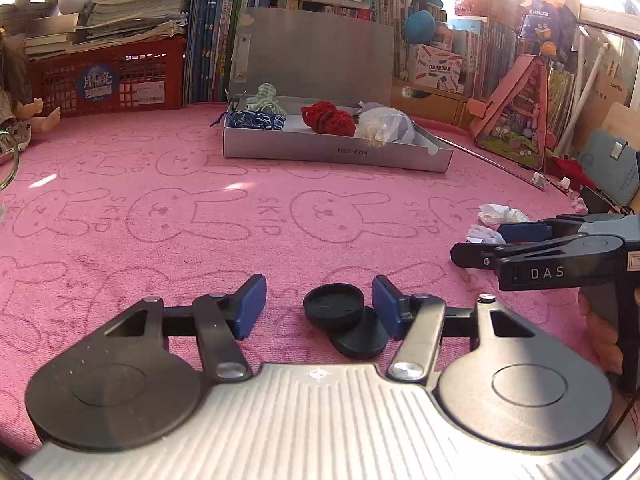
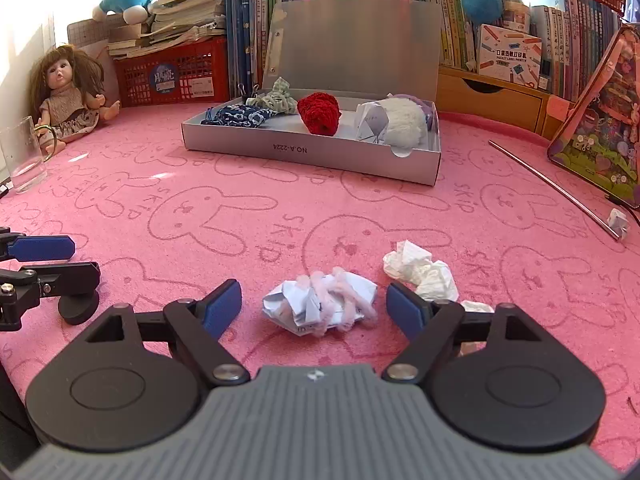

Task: Organize objects
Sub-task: 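Move the right tool to the crumpled white-pink paper on the table and grasp it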

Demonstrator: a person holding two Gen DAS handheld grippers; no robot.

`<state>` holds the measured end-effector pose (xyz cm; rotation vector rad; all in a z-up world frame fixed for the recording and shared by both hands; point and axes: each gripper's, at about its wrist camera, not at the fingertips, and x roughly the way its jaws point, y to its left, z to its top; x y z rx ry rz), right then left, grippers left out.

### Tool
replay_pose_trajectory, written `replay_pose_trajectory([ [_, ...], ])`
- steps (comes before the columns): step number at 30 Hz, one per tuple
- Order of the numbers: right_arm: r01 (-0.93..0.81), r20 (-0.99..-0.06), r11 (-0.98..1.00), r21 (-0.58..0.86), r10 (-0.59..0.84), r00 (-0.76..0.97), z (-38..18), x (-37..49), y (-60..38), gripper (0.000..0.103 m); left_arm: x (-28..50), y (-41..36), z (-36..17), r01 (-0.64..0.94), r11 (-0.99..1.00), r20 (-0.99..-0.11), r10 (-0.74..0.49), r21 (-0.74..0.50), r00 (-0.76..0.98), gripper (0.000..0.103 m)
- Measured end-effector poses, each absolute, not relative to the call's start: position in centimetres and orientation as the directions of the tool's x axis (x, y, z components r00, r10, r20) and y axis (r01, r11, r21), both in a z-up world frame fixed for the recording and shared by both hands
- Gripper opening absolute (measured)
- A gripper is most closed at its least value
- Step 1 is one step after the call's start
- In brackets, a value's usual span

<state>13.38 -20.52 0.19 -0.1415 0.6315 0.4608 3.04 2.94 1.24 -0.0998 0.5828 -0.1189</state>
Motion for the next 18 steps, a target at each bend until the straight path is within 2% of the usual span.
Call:
replay_pose_trajectory([
  [4, -0.453, -0.597, 0.891, 0.011, 0.369, 0.712, 0.19, 13.33, -20.50, 0.087, 2.88, 2.80, 1.26, 0.088, 0.987, -0.541, -0.147, -0.134, 0.828, 0.056],
  [7, -0.453, -0.596, 0.891, 0.010, 0.369, 0.713, 0.21, 13.34, -20.52, 0.086, 2.82, 2.70, 1.35, 0.092, 0.986, -0.541, -0.155, -0.142, 0.826, 0.045],
  [9, -0.460, -0.592, 0.888, 0.009, 0.376, 0.713, 0.25, 13.21, -20.56, 0.080, 2.77, 2.63, 1.39, 0.097, 0.984, -0.542, -0.163, -0.148, 0.824, 0.039],
  [16, -0.467, -0.573, 0.884, 0.002, 0.383, 0.724, 0.33, 12.72, -20.64, 0.063, 2.62, 2.52, 1.84, 0.100, 0.985, -0.527, -0.161, -0.143, 0.834, 0.038],
  [18, -0.460, -0.570, 0.888, 0.006, 0.381, 0.728, 0.33, 12.69, -20.74, 0.062, 2.66, 2.58, 1.96, 0.094, 0.986, -0.523, -0.153, -0.138, 0.838, 0.038],
])
